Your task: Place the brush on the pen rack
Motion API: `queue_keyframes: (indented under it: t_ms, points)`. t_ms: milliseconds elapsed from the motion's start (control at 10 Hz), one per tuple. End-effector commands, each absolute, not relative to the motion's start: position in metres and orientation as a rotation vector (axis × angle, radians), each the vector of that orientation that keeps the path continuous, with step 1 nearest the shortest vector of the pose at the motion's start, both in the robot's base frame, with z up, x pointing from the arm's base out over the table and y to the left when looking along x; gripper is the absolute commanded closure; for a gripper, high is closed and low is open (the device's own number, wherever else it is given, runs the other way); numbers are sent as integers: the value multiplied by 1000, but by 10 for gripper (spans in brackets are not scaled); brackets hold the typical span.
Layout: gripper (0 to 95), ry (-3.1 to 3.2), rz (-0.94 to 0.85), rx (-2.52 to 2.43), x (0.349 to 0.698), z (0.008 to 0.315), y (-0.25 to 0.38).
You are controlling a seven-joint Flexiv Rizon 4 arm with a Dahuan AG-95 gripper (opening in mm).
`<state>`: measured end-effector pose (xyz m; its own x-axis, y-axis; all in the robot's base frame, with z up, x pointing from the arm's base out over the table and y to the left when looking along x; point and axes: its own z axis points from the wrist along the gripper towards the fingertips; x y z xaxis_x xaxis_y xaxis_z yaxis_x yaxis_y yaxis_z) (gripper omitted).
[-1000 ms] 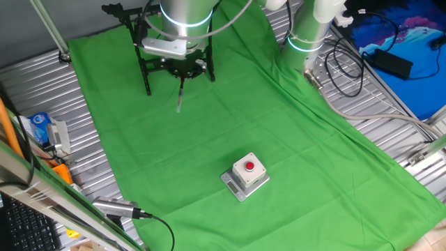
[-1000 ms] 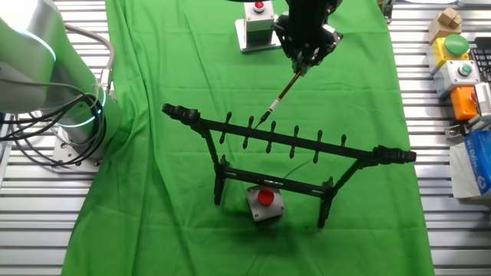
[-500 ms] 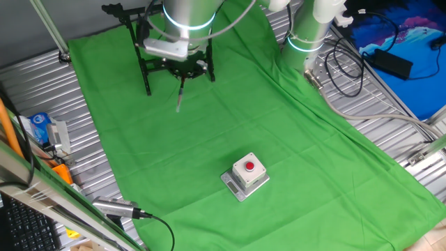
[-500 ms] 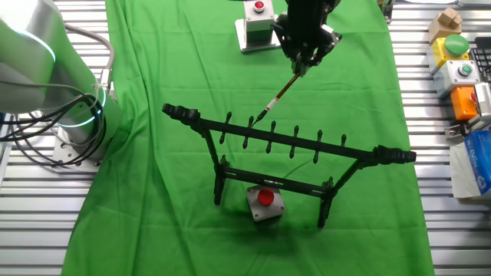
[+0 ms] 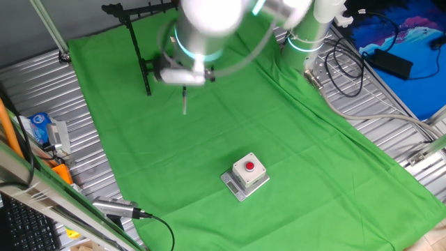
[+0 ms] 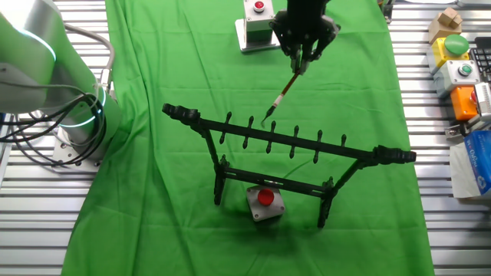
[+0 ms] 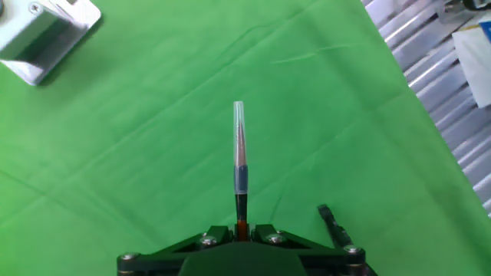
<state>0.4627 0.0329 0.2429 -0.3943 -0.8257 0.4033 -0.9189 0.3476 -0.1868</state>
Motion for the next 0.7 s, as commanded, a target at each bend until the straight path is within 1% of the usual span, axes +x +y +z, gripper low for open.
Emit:
queue_keyframes:
  t_ms: [100,400,700]
  points:
    - [950,-1979,798,1579,460,241,44]
    - [950,-1958,828,1602,458,242,44]
    - [950,-2150,830,1574,444,246,38]
